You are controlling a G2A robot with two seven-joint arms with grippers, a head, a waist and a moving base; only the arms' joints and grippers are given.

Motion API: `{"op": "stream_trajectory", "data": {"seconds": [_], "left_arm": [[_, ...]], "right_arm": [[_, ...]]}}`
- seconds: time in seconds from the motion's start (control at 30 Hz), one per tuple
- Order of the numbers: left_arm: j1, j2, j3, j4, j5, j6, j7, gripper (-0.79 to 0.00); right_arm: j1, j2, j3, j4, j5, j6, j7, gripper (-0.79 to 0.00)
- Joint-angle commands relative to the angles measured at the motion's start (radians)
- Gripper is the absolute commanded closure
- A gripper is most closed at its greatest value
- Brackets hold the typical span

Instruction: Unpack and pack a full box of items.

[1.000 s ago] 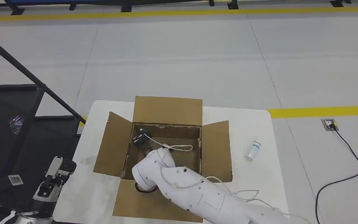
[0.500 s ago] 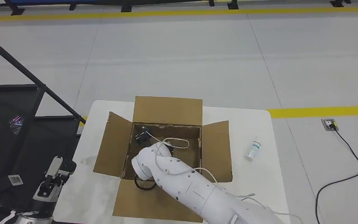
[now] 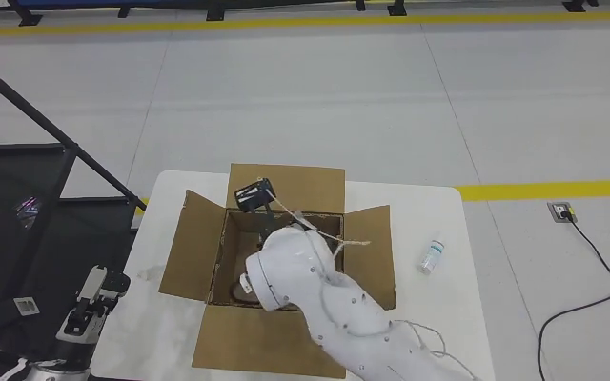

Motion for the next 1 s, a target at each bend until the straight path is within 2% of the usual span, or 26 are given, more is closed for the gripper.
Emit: {"op": "stream_trajectory", "data": {"seconds": [0.0, 0.1, 0.17, 0.3, 0.43, 0.53, 0.73, 0.87, 0.97], "left_arm": [[0.000, 0.000, 0.000, 0.000, 0.000, 0.000, 0.000, -0.785], [0.000, 0.000, 0.000, 0.000, 0.000, 0.000, 0.000, -0.785], [0.000, 0.000, 0.000, 0.000, 0.000, 0.000, 0.000, -0.785], [0.000, 0.000, 0.000, 0.000, 0.000, 0.000, 0.000, -0.785], [0.000, 0.000, 0.000, 0.000, 0.000, 0.000, 0.000, -0.785], [0.000, 0.000, 0.000, 0.000, 0.000, 0.000, 0.000, -0.785], [0.000, 0.000, 0.000, 0.000, 0.000, 0.000, 0.000, -0.785], [0.000, 0.000, 0.000, 0.000, 0.000, 0.000, 0.000, -0.785], [0.000, 0.000, 0.000, 0.000, 0.000, 0.000, 0.000, -0.785]], "right_arm": [[-0.131, 0.026, 0.111, -0.236, -0.097, -0.056, 0.037, -0.643], [-0.255, 0.049, 0.262, -0.417, -0.156, -0.105, 0.037, -0.643], [-0.307, 0.057, 0.362, -0.488, -0.160, -0.116, 0.037, -0.634], [-0.343, 0.069, 0.569, -0.496, -0.132, -0.123, 0.020, -0.671], [-0.323, 0.078, 0.705, -0.383, -0.093, -0.135, -0.012, -0.723], [-0.281, 0.086, 0.760, -0.245, -0.093, -0.156, -0.035, -0.730], [-0.189, 0.094, 0.795, 0.042, -0.068, -0.172, -0.092, -0.699], [-0.147, 0.100, 0.810, 0.185, -0.076, -0.161, -0.136, -0.680], [-0.120, 0.105, 0.835, 0.268, -0.052, -0.153, -0.165, -0.634]]}}
